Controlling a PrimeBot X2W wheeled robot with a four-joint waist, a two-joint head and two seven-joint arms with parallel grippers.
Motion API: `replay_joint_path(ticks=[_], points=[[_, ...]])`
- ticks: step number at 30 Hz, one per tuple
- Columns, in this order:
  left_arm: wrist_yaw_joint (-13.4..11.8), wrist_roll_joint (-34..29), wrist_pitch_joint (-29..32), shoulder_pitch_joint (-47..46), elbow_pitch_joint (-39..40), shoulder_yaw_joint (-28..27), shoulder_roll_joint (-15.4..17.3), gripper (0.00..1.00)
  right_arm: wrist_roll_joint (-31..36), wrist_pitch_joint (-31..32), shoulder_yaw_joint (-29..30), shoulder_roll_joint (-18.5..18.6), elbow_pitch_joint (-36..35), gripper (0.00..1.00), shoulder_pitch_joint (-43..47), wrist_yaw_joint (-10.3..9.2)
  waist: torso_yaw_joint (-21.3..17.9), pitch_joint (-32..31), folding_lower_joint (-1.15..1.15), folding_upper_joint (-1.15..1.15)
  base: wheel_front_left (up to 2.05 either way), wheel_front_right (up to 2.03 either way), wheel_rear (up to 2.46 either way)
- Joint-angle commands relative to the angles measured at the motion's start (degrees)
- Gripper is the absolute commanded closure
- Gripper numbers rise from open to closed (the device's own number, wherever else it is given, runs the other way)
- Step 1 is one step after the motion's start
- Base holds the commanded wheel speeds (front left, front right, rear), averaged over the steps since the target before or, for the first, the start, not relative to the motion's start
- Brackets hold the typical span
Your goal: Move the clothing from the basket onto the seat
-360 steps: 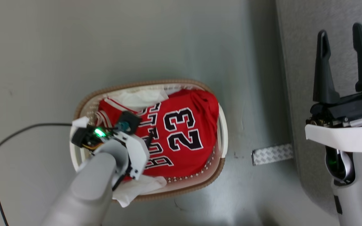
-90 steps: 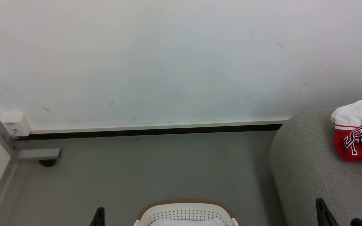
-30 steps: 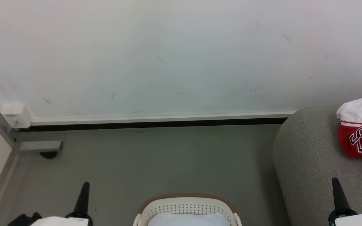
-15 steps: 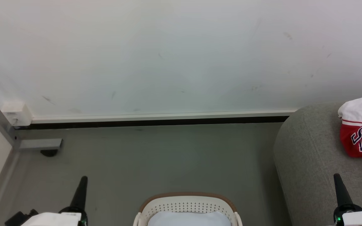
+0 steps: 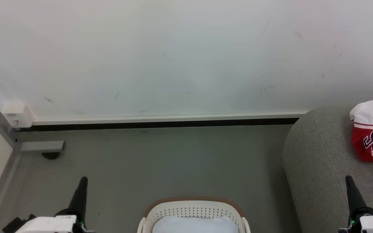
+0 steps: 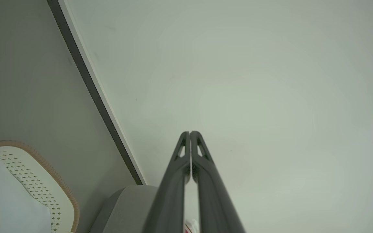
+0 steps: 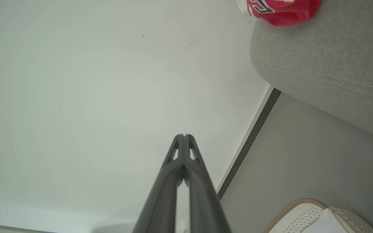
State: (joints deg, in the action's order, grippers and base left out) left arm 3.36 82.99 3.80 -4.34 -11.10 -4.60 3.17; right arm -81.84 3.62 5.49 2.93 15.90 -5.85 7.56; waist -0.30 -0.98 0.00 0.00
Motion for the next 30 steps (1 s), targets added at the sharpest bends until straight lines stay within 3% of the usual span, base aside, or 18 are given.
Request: replay_joint_path(ticks=[1,30], points=[[0.3,1.5,0.5,-1.0,0.3,-0.4,0.1,1.0,-1.6,0.5,0.2,0.4,-0.5,1.0,-1.1,-0.11,0.0,0.1,0.0,0.0,0.0,0.0,0.0],[0.9,9.7,2.9,-2.1,0.6,-2.2,-0.3,1.0,-11.2,2.6,0.5,0.7,-1.2,1.0,-1.7,-0.13,0.3,0.9,0.0,0.0,0.0,0.0,0.0]])
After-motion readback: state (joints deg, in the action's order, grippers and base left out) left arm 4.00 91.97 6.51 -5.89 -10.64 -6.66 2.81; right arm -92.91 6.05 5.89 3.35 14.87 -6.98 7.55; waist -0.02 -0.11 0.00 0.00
